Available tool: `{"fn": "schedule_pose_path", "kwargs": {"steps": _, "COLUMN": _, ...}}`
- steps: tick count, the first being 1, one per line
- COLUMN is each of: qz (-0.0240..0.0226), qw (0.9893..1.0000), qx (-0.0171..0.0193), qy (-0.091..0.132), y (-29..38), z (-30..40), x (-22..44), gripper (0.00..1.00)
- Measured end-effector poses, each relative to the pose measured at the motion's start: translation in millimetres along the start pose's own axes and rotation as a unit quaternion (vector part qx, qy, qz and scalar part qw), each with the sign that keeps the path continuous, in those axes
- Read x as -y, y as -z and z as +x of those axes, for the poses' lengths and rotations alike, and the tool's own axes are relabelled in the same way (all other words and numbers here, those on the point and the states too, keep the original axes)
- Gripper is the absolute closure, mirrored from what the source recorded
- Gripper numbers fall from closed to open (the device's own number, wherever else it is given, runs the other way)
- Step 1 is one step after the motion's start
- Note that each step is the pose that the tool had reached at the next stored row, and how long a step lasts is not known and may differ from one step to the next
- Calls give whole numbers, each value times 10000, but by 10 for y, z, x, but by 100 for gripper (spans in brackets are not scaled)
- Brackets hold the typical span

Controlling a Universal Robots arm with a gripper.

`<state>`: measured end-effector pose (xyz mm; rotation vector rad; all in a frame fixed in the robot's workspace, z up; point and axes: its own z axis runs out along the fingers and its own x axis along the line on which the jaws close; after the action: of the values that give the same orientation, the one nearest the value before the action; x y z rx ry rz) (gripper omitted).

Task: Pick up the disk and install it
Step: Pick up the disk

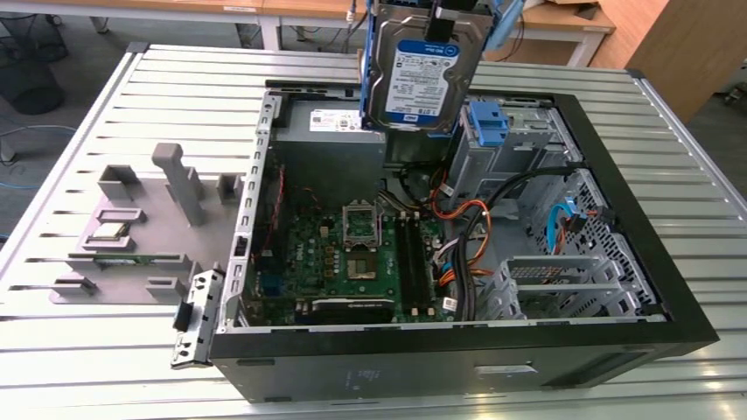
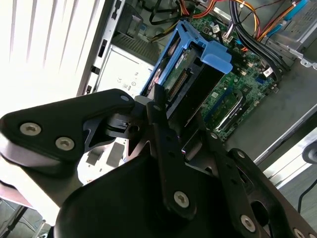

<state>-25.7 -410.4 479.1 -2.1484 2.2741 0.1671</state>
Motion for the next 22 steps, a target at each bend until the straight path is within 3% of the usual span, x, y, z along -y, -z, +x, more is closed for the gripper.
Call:
{"fn": "schedule_pose_path", "kwargs": {"steps": 12, "qz": 0, "qw": 10000, "qx": 0, "qy": 0, "y": 4, "z": 51, "x": 3, "gripper": 65}}
{"fn": "schedule_pose_path", "kwargs": {"steps": 22, "qz": 0, "qw": 10000, "qx": 0, "qy": 0, "y": 11, "z": 140, "x": 8, "gripper": 65}}
